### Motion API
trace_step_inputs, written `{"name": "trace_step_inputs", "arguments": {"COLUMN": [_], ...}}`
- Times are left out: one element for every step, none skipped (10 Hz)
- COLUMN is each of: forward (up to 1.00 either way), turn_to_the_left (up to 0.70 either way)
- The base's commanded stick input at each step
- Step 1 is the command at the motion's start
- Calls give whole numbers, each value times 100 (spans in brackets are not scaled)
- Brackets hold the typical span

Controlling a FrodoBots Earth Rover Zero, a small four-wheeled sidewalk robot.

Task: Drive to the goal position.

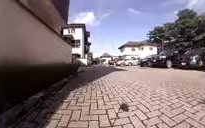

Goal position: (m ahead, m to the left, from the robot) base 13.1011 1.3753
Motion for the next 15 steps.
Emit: {"name": "trace_step_inputs", "arguments": {"forward": [69,69,69,69,69,69,69,69,69,69,69,69,69,69,69], "turn_to_the_left": [3,3,3,3,3,3,3,3,3,3,3,3,3,3,3]}}
